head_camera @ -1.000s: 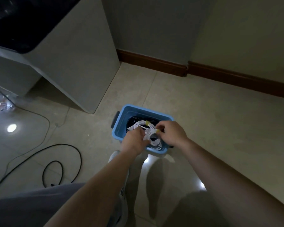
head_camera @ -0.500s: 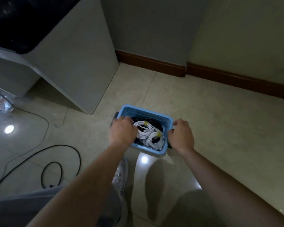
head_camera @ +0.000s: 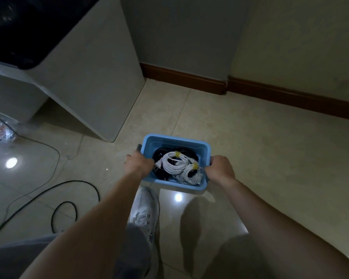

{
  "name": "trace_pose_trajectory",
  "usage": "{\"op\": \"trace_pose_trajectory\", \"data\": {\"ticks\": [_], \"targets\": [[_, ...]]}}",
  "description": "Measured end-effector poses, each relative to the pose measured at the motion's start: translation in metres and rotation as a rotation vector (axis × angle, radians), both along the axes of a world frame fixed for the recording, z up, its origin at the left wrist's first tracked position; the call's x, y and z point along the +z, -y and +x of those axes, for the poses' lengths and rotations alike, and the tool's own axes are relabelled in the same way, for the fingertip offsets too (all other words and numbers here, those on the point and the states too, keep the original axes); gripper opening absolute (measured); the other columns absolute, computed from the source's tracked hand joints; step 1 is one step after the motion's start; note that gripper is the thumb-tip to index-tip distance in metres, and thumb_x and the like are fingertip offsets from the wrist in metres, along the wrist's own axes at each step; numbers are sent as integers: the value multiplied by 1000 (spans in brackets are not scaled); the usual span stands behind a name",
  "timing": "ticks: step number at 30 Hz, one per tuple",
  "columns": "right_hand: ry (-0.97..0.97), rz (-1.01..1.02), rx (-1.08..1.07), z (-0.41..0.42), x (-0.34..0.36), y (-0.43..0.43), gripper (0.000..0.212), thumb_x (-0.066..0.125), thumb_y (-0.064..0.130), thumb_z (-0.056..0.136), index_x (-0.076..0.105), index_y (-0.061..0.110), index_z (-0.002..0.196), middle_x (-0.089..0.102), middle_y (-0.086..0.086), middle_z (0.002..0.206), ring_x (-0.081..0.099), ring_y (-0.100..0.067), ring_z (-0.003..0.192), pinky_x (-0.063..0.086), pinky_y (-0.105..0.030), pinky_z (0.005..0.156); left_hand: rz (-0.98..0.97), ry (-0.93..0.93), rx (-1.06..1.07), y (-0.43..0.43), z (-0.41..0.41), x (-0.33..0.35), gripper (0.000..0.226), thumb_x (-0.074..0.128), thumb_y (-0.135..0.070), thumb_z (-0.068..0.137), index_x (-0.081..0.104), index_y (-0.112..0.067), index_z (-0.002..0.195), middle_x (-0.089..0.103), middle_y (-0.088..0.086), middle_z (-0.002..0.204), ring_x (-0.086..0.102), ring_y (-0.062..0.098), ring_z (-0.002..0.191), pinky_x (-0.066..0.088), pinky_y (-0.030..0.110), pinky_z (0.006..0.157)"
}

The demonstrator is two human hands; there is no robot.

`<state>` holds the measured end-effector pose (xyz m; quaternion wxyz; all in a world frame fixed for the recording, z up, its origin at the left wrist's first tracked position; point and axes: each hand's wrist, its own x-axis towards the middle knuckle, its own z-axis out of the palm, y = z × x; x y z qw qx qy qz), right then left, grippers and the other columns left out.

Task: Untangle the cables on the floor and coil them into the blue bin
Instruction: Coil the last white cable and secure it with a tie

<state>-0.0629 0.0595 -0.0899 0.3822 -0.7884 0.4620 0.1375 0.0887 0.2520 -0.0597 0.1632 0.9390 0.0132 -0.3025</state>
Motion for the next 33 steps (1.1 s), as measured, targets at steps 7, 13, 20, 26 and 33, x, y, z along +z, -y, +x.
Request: {"op": "trace_pose_trajectory", "data": {"ticks": [7, 13, 20, 26, 33], "targets": [[146, 2, -164, -9, 32, 27, 29, 57, 24, 85, 53, 17, 57, 59, -5, 64, 55, -21, 55, 34, -25, 46, -119, 125, 94, 25, -16, 23, 51, 59, -25, 84, 46, -7, 131, 51, 18, 126, 51, 37, 117, 44, 45, 97], [166, -86, -292, -44, 56, 70, 29, 56, 20, 84, 48, 14, 57, 54, -8, 68, 48, -22, 54, 28, -26, 45, -246, 77, 7, 73, -40, 39, 50, 57, -34, 76, 52, -8, 118, 56, 15, 118, 56, 36, 107, 50, 44, 91], [69, -100, -490, -122, 42, 121, 22, 57, 29, 84, 59, 8, 77, 63, -23, 103, 55, -29, 65, 33, -27, 50, -288, -66, -213, 137, -92, 23, 31, 57, -18, 86, 59, -5, 113, 63, 11, 108, 57, 29, 94, 46, 34, 78], [-82, -51, -574, -171, 16, 140, 47, 60, 40, 87, 59, 5, 118, 49, -20, 125, 59, -41, 98, 50, -40, 79, -255, -190, -328, 167, -138, -4, 28, 56, -16, 85, 68, -6, 108, 68, 13, 107, 62, 27, 91, 48, 33, 76], [-216, -46, -500, -171, 19, 143, 54, 57, 44, 90, 52, 7, 129, 40, -19, 135, 47, -39, 119, 44, -42, 91, -203, -136, -401, 175, -140, -10, 27, 54, -20, 93, 68, -10, 113, 69, 13, 112, 58, 24, 90, 45, 31, 78]]}}
